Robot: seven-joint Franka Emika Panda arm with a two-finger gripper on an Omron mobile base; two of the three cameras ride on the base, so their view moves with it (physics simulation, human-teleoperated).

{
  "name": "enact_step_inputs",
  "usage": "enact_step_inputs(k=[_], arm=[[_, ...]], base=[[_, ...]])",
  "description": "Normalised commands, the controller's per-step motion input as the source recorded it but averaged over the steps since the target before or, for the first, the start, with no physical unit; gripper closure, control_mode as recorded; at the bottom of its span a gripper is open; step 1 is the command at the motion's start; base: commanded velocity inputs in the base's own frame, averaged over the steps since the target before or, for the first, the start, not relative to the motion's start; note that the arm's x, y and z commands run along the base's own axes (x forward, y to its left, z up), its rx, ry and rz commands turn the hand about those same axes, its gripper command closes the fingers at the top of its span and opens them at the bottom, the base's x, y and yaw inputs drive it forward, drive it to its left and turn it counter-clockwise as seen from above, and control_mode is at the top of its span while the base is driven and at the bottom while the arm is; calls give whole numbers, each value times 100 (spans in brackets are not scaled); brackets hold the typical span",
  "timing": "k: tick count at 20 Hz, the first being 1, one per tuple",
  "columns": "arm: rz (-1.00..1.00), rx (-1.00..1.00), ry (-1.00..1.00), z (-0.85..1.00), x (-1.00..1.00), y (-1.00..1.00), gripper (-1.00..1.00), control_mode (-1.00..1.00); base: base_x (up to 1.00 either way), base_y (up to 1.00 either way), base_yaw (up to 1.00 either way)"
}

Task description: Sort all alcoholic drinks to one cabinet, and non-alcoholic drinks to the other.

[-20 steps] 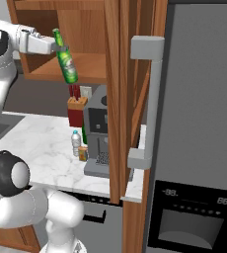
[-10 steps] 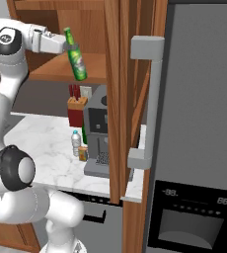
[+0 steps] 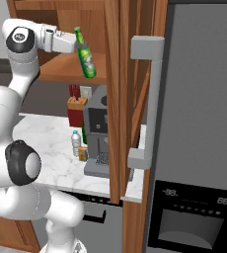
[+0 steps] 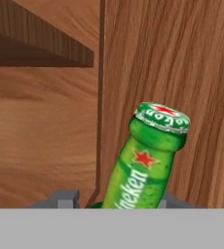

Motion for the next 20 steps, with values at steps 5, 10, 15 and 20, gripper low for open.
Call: enact_step_inputs(k=[5, 10, 15, 20], arm=[[0, 0, -2, 0, 26, -20, 100, -100], [0, 0, -1, 0, 23, -19, 100, -100], [0, 0, 0, 0, 24, -15, 100, -100], [0, 1, 0, 0, 19, -11, 100, -100]], base=[[0, 0, 0], [0, 0, 0], [0, 0, 0], [0, 0, 0]])
